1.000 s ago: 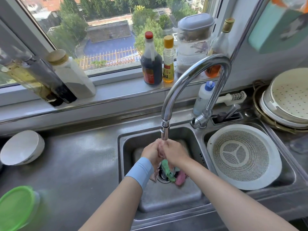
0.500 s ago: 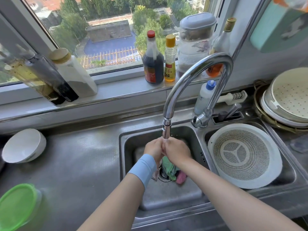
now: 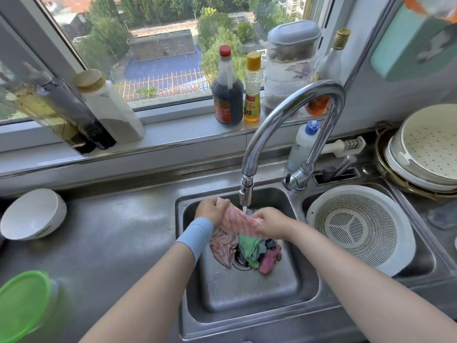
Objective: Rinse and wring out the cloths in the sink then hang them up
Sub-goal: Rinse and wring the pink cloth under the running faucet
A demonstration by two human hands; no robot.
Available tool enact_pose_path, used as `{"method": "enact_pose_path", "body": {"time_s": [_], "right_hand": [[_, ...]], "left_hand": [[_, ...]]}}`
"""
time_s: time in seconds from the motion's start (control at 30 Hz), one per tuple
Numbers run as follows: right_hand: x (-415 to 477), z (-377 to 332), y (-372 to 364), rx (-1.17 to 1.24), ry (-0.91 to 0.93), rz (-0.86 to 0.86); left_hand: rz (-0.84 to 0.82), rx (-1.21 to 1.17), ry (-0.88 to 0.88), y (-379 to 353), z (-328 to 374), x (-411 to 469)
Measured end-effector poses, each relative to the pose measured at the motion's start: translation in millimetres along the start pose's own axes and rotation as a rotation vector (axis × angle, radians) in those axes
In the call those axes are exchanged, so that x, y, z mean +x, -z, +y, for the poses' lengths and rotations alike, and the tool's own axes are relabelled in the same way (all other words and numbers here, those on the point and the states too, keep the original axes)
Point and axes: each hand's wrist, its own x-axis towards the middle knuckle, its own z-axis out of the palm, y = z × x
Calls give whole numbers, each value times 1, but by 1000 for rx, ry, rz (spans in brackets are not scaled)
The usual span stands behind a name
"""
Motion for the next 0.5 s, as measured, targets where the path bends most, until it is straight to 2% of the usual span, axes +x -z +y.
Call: {"method": "enact_pose_path", "body": {"time_s": [0.07, 0.13, 0.23, 0.37, 0.4, 0.5], "right_hand": [[2, 2, 6, -99, -8, 54], [4, -2, 8, -56, -8, 89], [8, -13, 0, 229, -8, 101], [7, -32, -13, 471, 59, -15], [5, -35, -15, 556, 40, -54], [0, -39, -11, 729, 53, -94]], "left_hand": [[-1, 92, -13, 0, -3, 1], [27, 176, -15, 0, -7, 1], [-22, 182, 7, -3, -16, -6], [-354, 159, -163, -13, -14, -21], [-384, 125, -190, -15, -14, -21], [-328, -25, -209, -16, -16, -17]]}}
